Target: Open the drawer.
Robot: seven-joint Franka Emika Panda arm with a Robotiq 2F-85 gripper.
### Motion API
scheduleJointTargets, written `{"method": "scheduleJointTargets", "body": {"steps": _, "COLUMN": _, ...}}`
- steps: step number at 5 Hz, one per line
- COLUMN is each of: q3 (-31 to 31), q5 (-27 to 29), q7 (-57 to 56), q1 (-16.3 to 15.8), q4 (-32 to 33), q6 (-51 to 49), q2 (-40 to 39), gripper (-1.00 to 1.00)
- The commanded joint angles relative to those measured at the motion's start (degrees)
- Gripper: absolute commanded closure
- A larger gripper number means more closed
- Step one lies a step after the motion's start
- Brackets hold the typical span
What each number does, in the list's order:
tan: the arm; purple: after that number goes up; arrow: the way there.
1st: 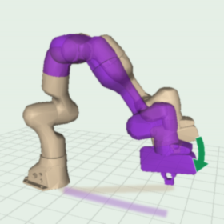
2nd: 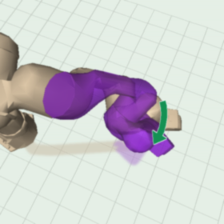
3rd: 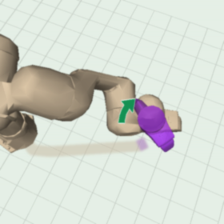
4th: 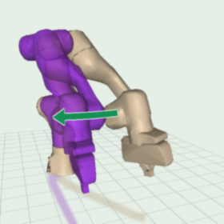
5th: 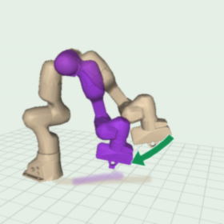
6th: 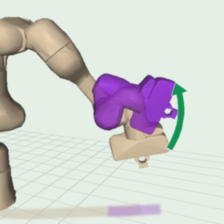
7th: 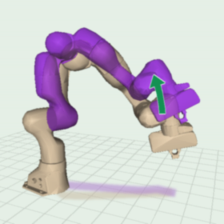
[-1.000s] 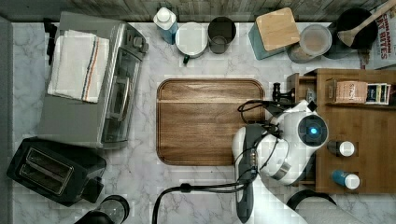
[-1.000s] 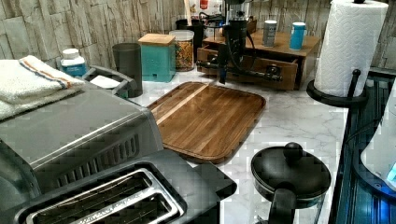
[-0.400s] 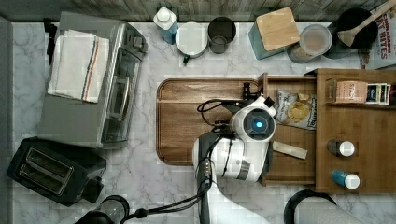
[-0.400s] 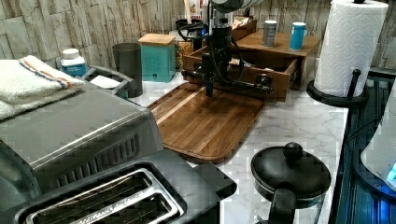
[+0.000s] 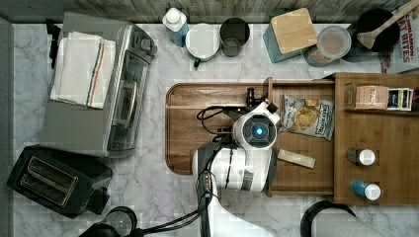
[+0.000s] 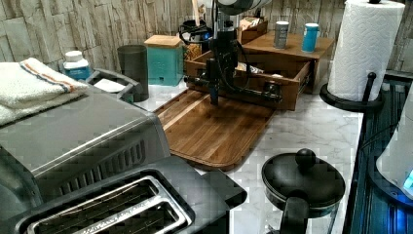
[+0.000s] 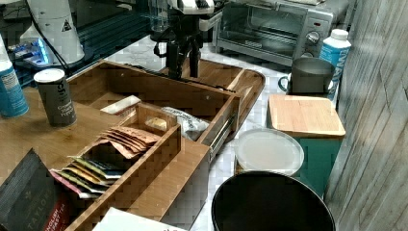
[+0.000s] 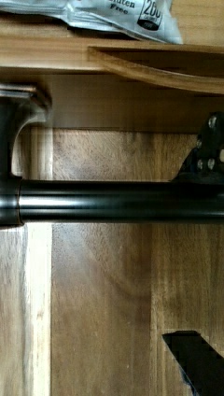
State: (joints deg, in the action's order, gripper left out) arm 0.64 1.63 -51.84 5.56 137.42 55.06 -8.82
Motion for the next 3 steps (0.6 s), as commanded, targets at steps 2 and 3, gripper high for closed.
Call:
{"method": "scheduleJointTargets", "body": {"steps": 2, "q3": -7.68, "q5": 4.13, "q7": 9.57, "q1": -7.94, "q4": -4.22, "q6": -7.35, "q2": 3.44, "gripper": -1.00}}
{"method": "scheduleJointTargets", "body": {"steps": 3, "q3": -7.79, "q5": -1.99, "q7": 17.47, "q1": -9.54, "q4": -4.30, "q6": -7.60, "q2": 5.38, "gripper": -1.00}}
